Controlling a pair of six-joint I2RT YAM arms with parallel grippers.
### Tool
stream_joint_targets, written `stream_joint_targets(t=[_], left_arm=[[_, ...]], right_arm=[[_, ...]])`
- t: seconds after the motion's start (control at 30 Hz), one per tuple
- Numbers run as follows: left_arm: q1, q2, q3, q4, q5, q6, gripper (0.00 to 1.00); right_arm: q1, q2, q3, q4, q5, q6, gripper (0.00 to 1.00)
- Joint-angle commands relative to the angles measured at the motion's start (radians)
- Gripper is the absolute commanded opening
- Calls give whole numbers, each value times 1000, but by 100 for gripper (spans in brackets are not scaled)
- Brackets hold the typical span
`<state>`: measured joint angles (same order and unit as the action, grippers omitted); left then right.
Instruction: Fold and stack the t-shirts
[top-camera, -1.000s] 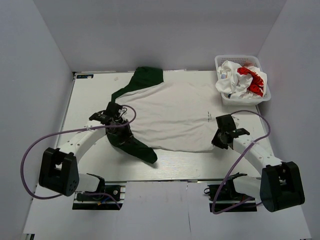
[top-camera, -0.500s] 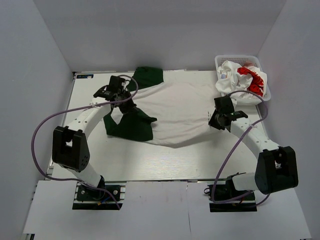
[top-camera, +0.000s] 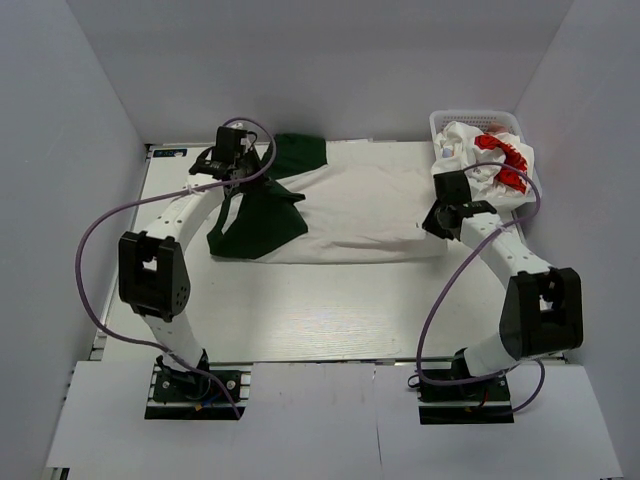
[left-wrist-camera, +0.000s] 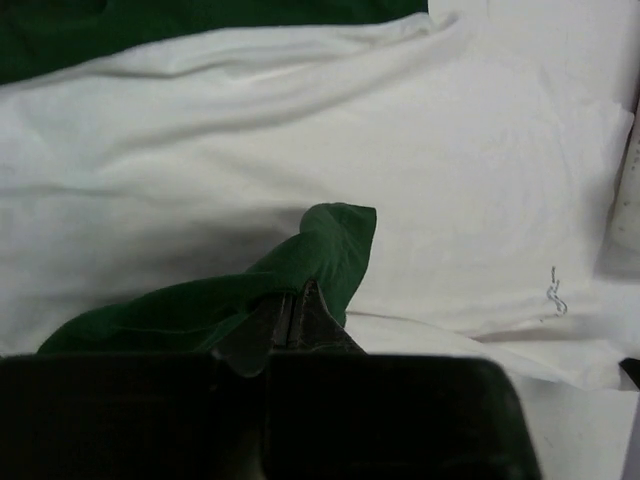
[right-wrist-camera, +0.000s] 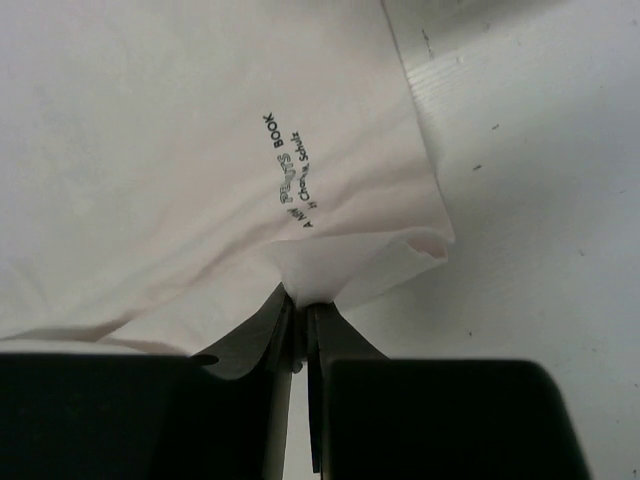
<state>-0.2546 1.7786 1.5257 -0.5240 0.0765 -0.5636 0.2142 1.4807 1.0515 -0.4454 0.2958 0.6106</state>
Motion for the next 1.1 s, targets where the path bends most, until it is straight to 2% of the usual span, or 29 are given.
stream_joint_targets(t=[0.0, 0.13, 0.2, 0.23, 0.27, 0.3, 0.33, 0.37, 0.43, 0.5, 0.6, 0.67, 0.73, 0.83, 0.9, 1.07], left_arm=[[14, 27, 60, 106, -20, 68, 0], [23, 103, 89, 193, -20, 108, 0], [34, 175, 149, 193, -35, 108, 1], [34, 201, 174, 179, -47, 108, 15], [44, 226, 221, 179, -69, 108, 29], [44, 249, 247, 165, -89, 96, 54], [54, 290, 273, 139, -108, 96, 99], [54, 309, 340, 115, -133, 96, 100], [63, 335, 392, 34, -144, 82, 100], [63, 318, 371, 33, -144, 73, 100], [63, 220, 219, 67, -133, 62, 100], [63, 161, 66, 131, -98, 53, 100], [63, 87, -77, 186, -63, 37, 100], [63, 62, -191, 288, 23, 11, 100], [63, 90, -191, 283, 40, 2, 100], [63, 218, -133, 138, 40, -18, 100]], right_arm=[[-22, 48, 71, 16, 28, -11, 0], [-41, 122, 132, 5, 49, -5, 0], [-47, 179, 180, -1, 63, -9, 18], [-45, 193, 194, -21, 74, -11, 27], [-44, 223, 226, -26, 86, -9, 46], [-42, 230, 235, -38, 91, -8, 55], [-42, 233, 240, -48, 97, -11, 60], [-36, 230, 245, -55, 95, -11, 73], [-35, 211, 240, -53, 69, -32, 90], [-27, 172, 197, -29, 1, -58, 90], [-3, 112, 107, 16, -76, -90, 90], [11, 77, 44, 77, -109, -104, 90], [23, 75, -13, 120, -178, -109, 90], [28, 131, -12, 146, -196, -115, 90], [25, 154, -1, 168, -193, -118, 90], [27, 259, 10, 215, -199, -121, 90]])
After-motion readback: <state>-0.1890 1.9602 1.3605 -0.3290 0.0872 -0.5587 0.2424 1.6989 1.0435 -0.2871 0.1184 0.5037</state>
